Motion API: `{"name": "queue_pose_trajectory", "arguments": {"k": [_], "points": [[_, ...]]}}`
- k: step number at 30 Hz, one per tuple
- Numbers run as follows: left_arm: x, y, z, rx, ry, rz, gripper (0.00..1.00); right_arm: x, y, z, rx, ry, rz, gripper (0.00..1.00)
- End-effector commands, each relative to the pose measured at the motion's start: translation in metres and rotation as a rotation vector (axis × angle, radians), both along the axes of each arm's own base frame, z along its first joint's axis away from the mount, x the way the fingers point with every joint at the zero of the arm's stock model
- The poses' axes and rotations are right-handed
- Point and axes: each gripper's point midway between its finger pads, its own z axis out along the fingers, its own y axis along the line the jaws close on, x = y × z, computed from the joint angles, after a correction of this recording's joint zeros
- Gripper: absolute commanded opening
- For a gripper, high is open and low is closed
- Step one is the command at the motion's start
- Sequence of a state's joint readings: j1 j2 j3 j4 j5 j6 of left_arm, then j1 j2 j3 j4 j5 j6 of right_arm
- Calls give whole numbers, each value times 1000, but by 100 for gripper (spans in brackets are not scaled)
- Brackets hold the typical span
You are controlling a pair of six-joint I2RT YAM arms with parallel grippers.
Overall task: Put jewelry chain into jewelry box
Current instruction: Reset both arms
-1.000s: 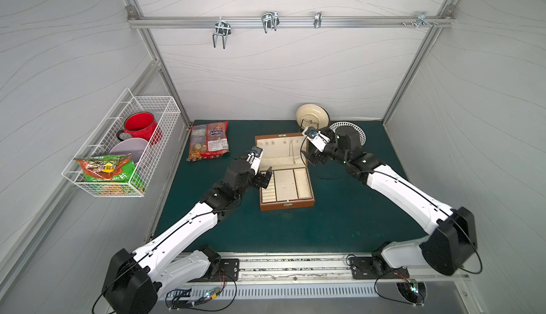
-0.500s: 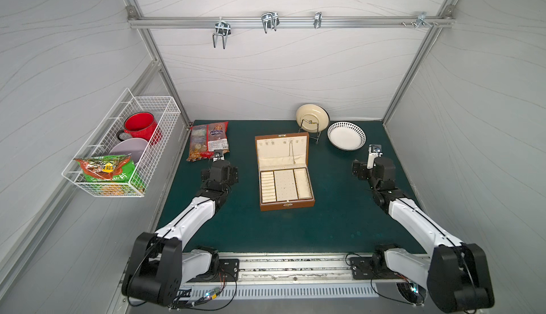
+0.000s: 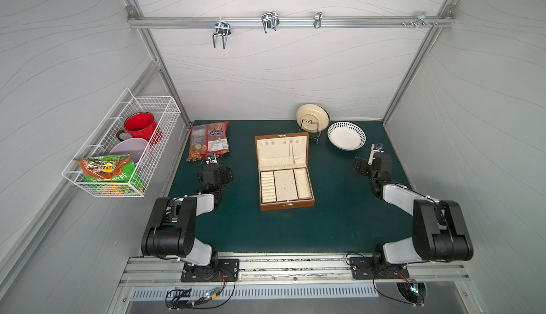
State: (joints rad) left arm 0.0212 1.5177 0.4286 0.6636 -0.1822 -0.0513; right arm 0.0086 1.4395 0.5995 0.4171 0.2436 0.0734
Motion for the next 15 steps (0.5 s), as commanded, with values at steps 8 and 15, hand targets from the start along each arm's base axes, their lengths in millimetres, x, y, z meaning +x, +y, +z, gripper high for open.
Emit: {"name": "queue_pose_trajectory", "arguments": {"k": [8, 15], "points": [[17, -17, 22, -8, -133, -121, 100, -6, 35, -30, 10, -87, 183, 99], [17, -17, 22, -7, -132, -119, 100, -5, 37, -32, 41, -74, 204, 99]]}}
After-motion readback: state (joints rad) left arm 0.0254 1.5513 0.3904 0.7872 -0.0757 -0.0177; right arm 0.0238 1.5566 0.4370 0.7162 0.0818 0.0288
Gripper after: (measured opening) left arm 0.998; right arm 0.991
